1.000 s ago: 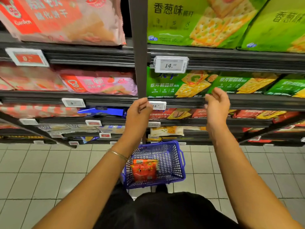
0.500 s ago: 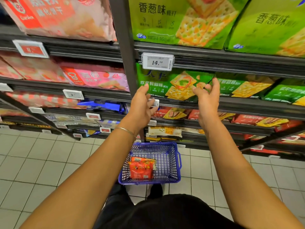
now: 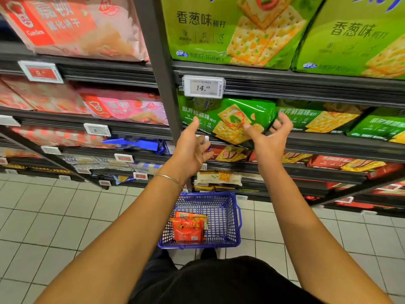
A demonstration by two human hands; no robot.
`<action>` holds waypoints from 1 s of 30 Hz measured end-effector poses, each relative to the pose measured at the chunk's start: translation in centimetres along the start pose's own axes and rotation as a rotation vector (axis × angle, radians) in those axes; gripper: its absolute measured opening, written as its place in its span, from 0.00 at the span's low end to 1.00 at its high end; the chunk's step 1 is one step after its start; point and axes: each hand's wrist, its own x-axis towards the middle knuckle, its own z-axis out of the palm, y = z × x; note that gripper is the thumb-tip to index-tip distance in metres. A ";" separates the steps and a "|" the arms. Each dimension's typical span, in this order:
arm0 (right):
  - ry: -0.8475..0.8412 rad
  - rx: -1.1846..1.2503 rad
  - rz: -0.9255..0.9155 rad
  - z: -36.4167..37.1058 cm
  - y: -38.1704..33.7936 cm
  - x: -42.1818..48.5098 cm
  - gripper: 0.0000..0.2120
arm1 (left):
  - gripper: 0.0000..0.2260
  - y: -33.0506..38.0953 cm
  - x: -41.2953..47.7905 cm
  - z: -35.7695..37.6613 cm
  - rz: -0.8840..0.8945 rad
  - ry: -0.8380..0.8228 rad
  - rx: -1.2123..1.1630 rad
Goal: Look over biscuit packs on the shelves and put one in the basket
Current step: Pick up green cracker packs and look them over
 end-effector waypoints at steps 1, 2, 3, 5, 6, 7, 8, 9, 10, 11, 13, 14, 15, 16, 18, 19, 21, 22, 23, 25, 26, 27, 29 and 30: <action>-0.029 -0.007 0.017 0.0 0.0 0.2 0.46 | 0.33 -0.1 0.0 0.0 -0.005 -0.001 0.006; -0.046 -0.041 0.027 0.0 0.0 0.5 0.47 | 0.33 -0.2 0.0 -0.1 -0.008 0.000 0.008; -0.050 -0.085 0.030 0.0 0.1 0.8 0.46 | 0.33 -0.3 0.1 -0.2 -0.012 0.001 0.007; -0.040 -0.118 0.018 0.1 0.4 1.1 0.41 | 0.32 -0.4 0.1 -0.5 -0.026 0.007 -0.002; -0.044 -0.088 0.014 0.1 0.5 1.1 0.37 | 0.32 -0.5 0.2 -0.6 -0.036 0.009 -0.007; -0.056 -0.029 0.013 0.1 0.6 0.9 0.33 | 0.31 -0.5 0.2 -0.8 -0.046 0.011 -0.009; -0.076 0.031 0.006 0.0 0.7 0.7 0.30 | 0.31 -0.5 0.2 -0.9 -0.056 0.012 -0.011; -0.085 0.068 -0.013 -0.1 0.8 0.5 0.26 | 0.31 -0.5 0.1 -1.0 -0.065 0.012 -0.011; -0.078 0.088 -0.039 -0.2 0.9 0.3 0.24 | 0.31 -0.5 0.1 -1.2 -0.073 0.014 -0.010; -0.068 0.127 -0.053 -0.4 1.0 -0.1 0.23 | 0.31 -0.6 0.0 -1.2 -0.080 0.015 -0.007; -0.022 0.267 -0.025 -0.9 1.0 -0.9 0.22 | 0.30 -0.8 -0.2 -1.5 -0.087 0.003 0.001; 0.016 0.348 0.011 -1.2 1.2 -1.2 0.22 | 0.30 -1.0 -0.3 -1.6 -0.092 -0.005 0.009; 0.057 0.417 0.054 -1.6 1.3 -1.6 0.24 | 0.30 -1.3 -0.4 -1.7 -0.097 -0.010 0.022; 0.094 0.474 0.099 -2.0 1.6 -1.9 0.26 | 0.31 -1.6 -0.4 -1.8 -0.100 -0.006 0.033; 0.144 0.567 0.194 -3.2 1.8 -2.6 0.29 | 0.31 -2.2 -0.4 -2.2 -0.098 0.026 0.059; 0.143 0.604 0.240 -4.0 2.0 -3.0 0.29 | 0.31 -2.5 -0.4 -2.4 -0.097 0.037 0.063; 0.038 0.655 0.323 -5.8 2.5 -3.5 0.26 | 0.29 -3.0 -0.5 -3.2 -0.096 0.018 0.045; -0.037 0.659 0.364 -6.7 2.8 -3.8 0.21 | 0.28 -3.2 -0.7 -3.6 -0.088 0.001 0.042; -0.113 0.657 0.408 -7.4 2.8 -4.1 0.16 | 0.26 -3.3 -0.9 -4.2 -0.070 -0.012 0.059; -0.197 0.644 0.463 -8.5 3.2 -4.4 0.13 | 0.24 -3.5 -1.4 -5.5 -0.012 -0.049 0.141; -0.204 0.636 0.481 -8.9 3.3 -4.7 0.14 | 0.24 -3.5 -1.7 -6.3 0.018 -0.074 0.180; -0.198 0.629 0.500 -9.2 3.5 -4.9 0.13 | 0.24 -3.3 -2.0 -7.2 0.037 -0.104 0.214; -0.185 0.595 0.544 -9.9 4.0 -5.2 0.13 | 0.25 -2.6 -2.5 -8.8 0.037 -0.198 0.299; -0.193 0.557 0.566 -10.1 4.3 -5.3 0.14 | 0.27 -2.3 -2.7 -9.5 0.019 -0.246 0.338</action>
